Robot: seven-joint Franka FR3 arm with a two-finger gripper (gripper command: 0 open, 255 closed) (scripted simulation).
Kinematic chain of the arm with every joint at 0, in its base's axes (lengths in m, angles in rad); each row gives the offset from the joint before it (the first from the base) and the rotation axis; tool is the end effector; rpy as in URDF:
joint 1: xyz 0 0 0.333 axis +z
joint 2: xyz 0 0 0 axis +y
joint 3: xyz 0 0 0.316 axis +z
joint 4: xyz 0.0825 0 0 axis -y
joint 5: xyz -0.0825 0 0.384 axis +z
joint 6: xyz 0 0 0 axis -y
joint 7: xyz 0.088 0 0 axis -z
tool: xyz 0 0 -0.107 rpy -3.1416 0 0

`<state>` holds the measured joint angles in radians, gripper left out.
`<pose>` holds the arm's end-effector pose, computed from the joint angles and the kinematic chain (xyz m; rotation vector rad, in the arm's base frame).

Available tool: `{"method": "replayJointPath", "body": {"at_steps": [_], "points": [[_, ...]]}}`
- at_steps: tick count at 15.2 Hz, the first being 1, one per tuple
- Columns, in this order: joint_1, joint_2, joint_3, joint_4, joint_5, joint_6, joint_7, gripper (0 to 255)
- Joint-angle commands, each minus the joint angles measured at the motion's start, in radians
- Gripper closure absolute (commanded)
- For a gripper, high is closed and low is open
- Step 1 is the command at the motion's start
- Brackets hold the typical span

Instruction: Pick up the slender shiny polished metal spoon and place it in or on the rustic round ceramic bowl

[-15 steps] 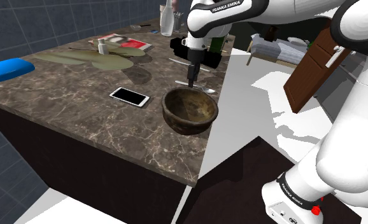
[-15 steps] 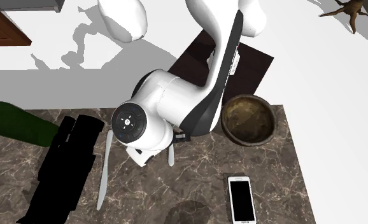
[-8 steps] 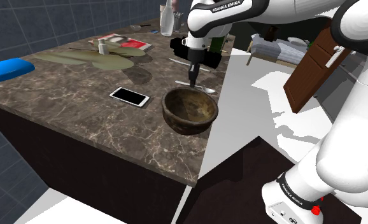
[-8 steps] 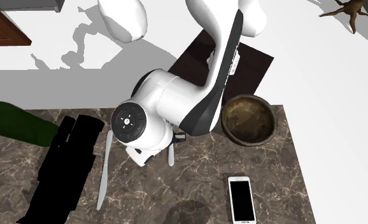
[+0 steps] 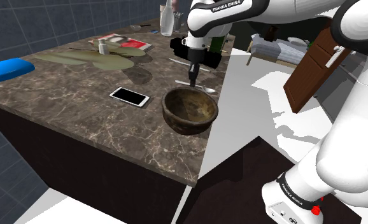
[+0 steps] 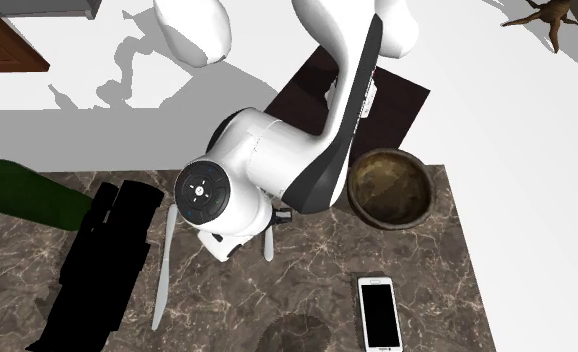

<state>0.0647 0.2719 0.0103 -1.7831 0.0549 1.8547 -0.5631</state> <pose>0.6056 0.0494 0.3873 -2.8855 -0.9201 0.2756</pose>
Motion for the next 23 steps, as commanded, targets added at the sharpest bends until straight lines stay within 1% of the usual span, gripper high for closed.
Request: {"method": "replayJointPath", "body": {"at_steps": [1, 13, 23], "points": [[0.0, -0.007, 0.0, 0.011, 0.0, -0.019, 0.001, 255], [-0.001, -0.044, 0.0, 0.124, -0.002, -0.168, 0.008, 255], [-0.002, -0.05, 0.0, 0.249, -0.002, -0.3, 0.014, 255]]}}
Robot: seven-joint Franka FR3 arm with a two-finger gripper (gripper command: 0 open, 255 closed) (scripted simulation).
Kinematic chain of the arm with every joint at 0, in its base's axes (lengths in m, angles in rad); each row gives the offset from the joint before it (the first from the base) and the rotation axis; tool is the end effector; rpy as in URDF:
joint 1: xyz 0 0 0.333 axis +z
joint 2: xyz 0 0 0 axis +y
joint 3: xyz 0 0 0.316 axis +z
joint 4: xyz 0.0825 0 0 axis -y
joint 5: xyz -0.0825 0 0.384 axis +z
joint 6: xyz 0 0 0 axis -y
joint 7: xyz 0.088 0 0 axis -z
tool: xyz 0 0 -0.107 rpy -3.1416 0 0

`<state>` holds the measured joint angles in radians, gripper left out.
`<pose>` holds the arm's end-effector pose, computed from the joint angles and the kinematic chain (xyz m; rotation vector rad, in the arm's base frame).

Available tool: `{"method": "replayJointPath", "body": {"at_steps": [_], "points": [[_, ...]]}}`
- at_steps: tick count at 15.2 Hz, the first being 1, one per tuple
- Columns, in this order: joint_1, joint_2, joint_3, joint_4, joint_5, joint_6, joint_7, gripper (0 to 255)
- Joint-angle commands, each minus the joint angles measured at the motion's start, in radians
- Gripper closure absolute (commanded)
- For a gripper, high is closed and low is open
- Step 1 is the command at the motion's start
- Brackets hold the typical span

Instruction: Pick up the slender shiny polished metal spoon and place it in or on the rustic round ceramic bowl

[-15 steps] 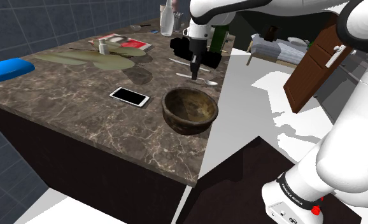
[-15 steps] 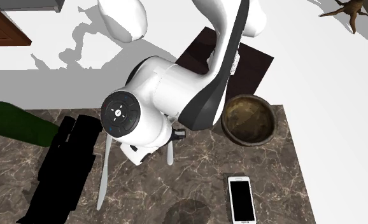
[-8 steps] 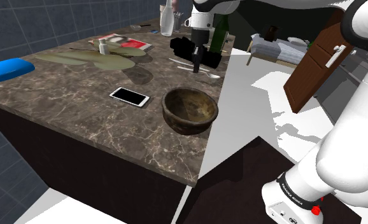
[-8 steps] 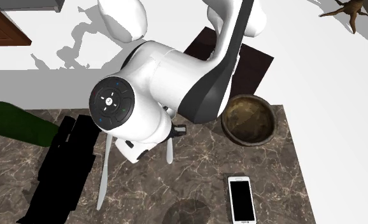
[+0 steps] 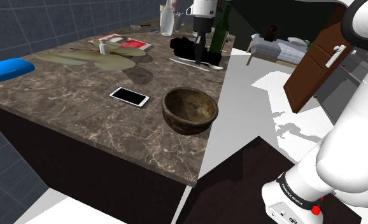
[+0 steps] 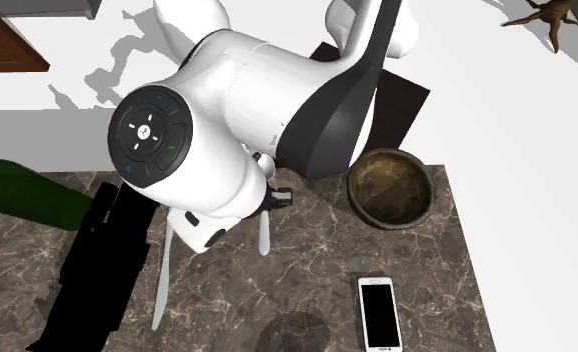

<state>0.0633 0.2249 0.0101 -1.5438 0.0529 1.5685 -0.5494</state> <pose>0.6066 0.0497 0.5058 -2.8853 -0.9204 0.2759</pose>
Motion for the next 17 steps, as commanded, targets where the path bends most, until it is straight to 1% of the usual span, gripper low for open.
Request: {"method": "replayJointPath", "body": {"at_steps": [1, 9, 13, 17], "points": [[0.0, -0.003, 0.0, 0.024, 0.0, -0.027, 0.001, 255], [-0.001, 0.01, 0.0, 0.144, 0.0, -0.134, 0.006, 255], [0.041, -0.1, 0.03, 0.0, 0.012, -0.095, 0.076, 255], [0.081, -0.192, 0.065, -0.114, 0.029, -0.069, 0.149, 255]]}}
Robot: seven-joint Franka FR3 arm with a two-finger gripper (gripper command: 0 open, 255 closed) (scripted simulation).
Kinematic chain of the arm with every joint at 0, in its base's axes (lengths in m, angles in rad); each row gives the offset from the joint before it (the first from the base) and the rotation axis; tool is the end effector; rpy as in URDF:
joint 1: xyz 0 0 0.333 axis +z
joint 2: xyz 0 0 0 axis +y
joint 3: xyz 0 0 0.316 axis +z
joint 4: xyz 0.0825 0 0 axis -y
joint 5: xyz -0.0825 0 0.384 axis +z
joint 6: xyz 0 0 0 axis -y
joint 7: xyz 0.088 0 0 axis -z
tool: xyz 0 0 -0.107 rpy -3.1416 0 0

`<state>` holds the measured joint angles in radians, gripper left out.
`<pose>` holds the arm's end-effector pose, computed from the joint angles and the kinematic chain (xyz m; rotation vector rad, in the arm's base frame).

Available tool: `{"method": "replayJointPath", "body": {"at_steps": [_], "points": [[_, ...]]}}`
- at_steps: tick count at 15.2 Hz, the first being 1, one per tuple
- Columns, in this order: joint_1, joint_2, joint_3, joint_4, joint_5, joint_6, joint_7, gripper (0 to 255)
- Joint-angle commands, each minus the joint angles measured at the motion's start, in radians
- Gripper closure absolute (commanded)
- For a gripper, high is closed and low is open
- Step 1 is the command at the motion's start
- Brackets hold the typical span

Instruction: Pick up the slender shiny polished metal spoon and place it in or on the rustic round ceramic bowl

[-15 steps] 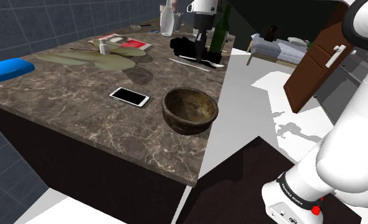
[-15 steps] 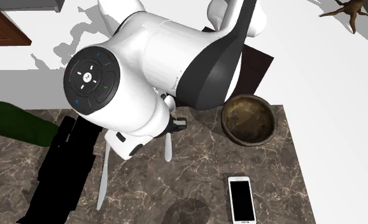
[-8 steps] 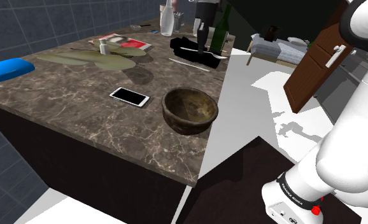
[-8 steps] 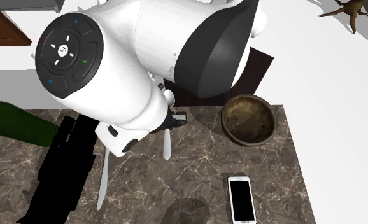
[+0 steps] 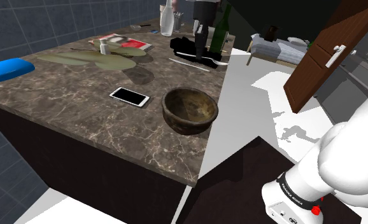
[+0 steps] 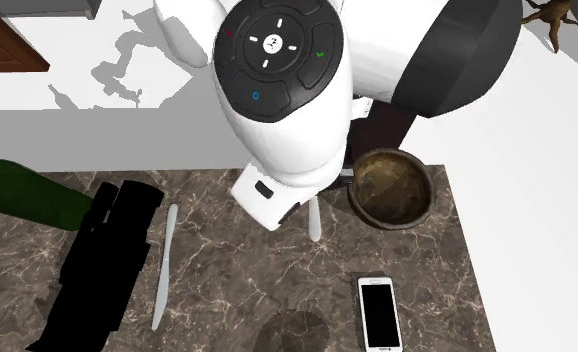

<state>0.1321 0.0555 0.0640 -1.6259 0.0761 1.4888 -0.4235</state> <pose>0.5444 0.1161 0.5621 -2.8843 -0.9219 0.2767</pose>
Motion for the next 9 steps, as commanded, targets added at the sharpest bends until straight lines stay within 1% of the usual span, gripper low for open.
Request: {"method": "replayJointPath", "body": {"at_steps": [1, 9], "points": [[0.022, -0.044, 0.02, -0.056, 0.01, 0.016, 0.042, 255], [0.102, -0.178, 0.107, -0.203, 0.061, 0.047, 0.201, 255]]}}
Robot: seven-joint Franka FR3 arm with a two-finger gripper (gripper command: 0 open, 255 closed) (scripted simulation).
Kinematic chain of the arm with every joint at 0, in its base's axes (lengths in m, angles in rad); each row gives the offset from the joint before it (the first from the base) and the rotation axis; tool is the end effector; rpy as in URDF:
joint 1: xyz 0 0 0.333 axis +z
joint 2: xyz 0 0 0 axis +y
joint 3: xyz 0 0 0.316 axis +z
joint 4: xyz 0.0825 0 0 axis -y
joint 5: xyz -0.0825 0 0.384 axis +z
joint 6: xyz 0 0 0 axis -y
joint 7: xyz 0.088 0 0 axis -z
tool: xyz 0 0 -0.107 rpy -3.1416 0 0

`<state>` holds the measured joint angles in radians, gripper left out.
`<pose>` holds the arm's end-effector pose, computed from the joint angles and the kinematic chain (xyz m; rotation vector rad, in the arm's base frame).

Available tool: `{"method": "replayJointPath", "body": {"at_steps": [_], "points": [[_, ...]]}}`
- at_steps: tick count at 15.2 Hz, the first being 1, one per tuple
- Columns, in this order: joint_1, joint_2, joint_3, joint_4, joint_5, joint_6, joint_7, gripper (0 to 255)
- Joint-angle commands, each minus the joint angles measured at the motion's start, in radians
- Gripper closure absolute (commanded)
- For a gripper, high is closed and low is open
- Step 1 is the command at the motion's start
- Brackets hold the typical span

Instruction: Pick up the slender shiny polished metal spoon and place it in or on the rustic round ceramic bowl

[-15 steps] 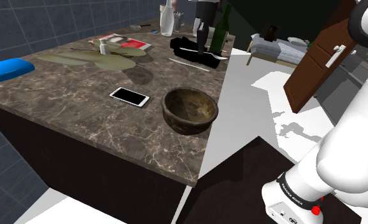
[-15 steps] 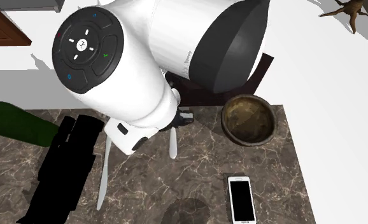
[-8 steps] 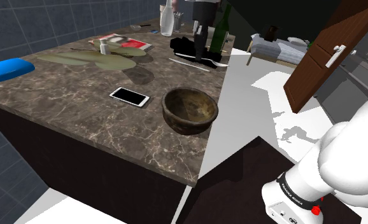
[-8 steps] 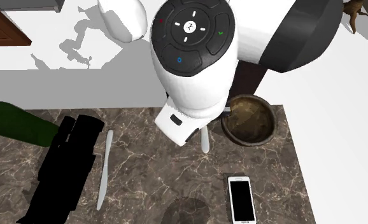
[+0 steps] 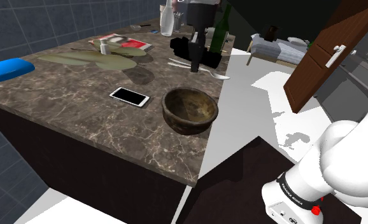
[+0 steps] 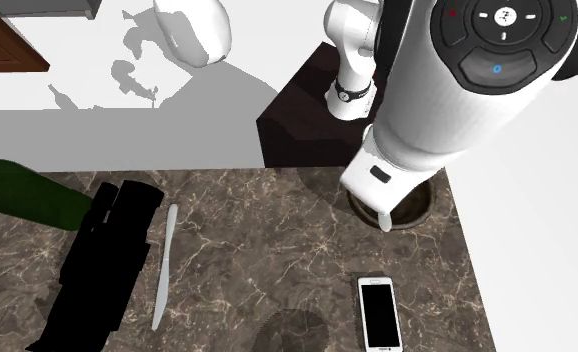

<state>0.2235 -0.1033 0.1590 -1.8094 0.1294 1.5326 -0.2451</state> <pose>0.4663 0.2066 0.5652 -2.8844 -0.9223 0.2762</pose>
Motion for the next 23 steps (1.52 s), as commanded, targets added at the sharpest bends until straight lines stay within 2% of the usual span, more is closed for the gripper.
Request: {"method": "replayJointPath", "body": {"at_steps": [1, 3, 18, 23], "points": [[0.021, -0.032, 0.024, -0.032, 0.016, 0.006, 0.043, 255], [0.044, -0.058, 0.052, -0.057, 0.033, 0.012, 0.092, 255], [0.048, -0.05, 0.06, -0.251, 0.037, 0.212, 0.07, 255], [0.048, -0.05, 0.06, -0.255, 0.037, 0.217, 0.069, 255]]}}
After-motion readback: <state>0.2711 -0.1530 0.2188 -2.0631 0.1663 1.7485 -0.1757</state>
